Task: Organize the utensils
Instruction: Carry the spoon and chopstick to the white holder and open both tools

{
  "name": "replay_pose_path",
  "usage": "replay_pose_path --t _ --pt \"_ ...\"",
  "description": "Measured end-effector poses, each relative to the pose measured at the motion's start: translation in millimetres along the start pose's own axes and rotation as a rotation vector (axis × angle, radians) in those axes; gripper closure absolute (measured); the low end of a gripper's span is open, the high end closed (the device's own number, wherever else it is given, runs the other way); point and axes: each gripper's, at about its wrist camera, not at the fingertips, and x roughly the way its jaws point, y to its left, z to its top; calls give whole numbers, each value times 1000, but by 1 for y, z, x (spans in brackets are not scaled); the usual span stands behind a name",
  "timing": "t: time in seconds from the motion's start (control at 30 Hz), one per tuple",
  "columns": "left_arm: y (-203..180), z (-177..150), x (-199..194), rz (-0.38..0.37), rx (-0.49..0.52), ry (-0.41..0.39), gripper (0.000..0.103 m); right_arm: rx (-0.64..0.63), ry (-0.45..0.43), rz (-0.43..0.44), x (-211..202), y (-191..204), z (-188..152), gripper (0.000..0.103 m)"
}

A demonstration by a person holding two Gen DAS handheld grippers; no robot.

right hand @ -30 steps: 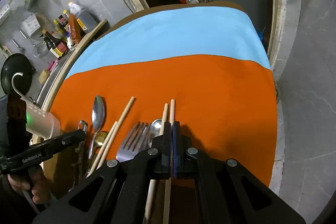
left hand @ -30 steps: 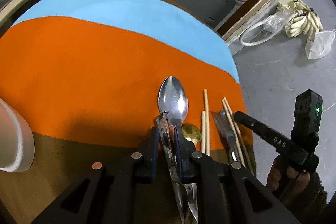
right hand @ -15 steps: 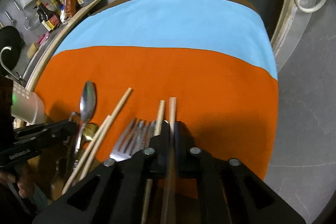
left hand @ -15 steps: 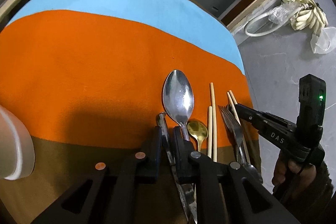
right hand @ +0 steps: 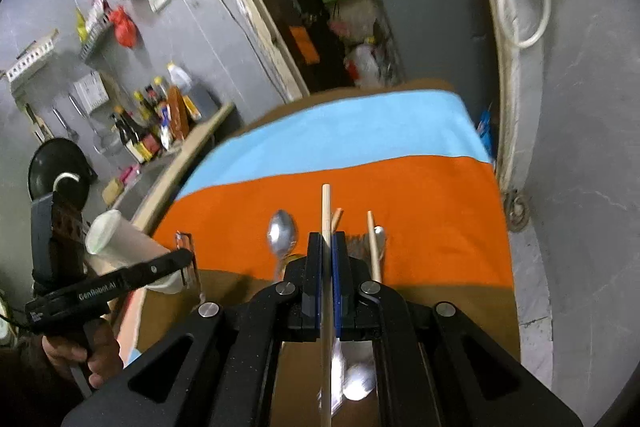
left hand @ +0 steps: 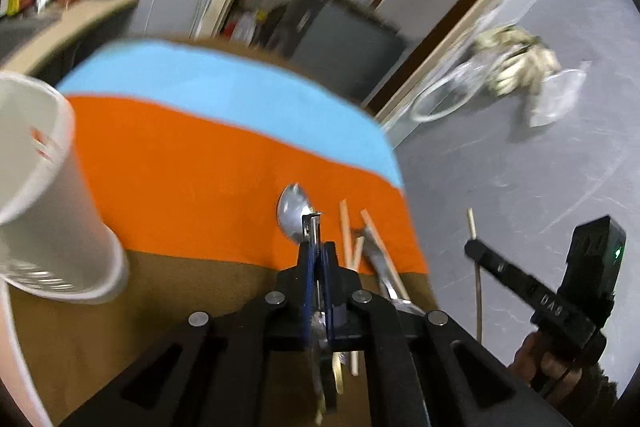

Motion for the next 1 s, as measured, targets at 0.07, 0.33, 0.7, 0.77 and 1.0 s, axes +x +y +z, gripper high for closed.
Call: replay_pose_path --t 0.07,0.33,0.7,0.77,1.0 --pt "0 -1 -20 -19 24 -37 100 31 -38 -4 -16 10 -5 99" --pt "12 28 -88 -102 96 -133 100 25 -242 73 -51 93 -4 99" --pt "64 91 -211 -64 87 -318 100 -49 -509 312 -11 226 32 99" --pt "80 98 -225 -23 75 -365 100 -65 -549 343 5 247 41 99" --pt "125 112 -223 174 58 -429 100 -90 -562 347 61 288 50 99"
